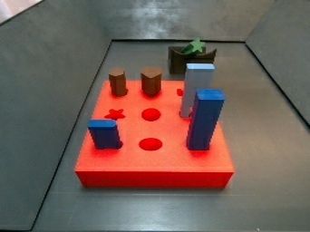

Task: Pick up the star object. Move up. Place the star object on the fixture. Regrasp the star object. Move to above the board. Insert the star object.
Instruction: Regrasp the star object.

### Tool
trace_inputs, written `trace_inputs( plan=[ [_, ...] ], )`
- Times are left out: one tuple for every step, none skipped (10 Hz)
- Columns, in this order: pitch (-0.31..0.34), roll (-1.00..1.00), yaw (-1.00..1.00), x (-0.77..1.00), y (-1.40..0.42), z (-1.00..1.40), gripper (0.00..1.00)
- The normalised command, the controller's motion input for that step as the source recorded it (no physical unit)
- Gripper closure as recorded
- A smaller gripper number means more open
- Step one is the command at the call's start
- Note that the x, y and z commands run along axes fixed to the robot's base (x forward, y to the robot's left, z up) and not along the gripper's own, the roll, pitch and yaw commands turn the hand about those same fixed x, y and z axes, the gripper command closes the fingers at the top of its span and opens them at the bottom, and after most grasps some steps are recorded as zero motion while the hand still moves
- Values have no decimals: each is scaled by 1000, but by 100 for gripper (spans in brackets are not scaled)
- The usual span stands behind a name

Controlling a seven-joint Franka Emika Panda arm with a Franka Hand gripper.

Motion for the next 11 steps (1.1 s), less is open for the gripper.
trace_inputs(
  plan=[
    [10,1000,35,17,-24,4,0],
    [18,1000,37,28,-22,-2,0],
    [33,1000,41,42,-26,-2,0],
    [48,1000,45,56,-29,-4,0],
    [58,1000,50,66,-33,-4,0],
    [95,1000,66,81,-38,0,0],
    [113,1000,76,84,-39,-1,0],
    [153,1000,105,92,-45,-5,0],
    [169,917,133,96,-47,-6,0],
    [160,662,157,99,-50,-9,0],
    [148,534,169,100,-49,-10,0]
  ],
)
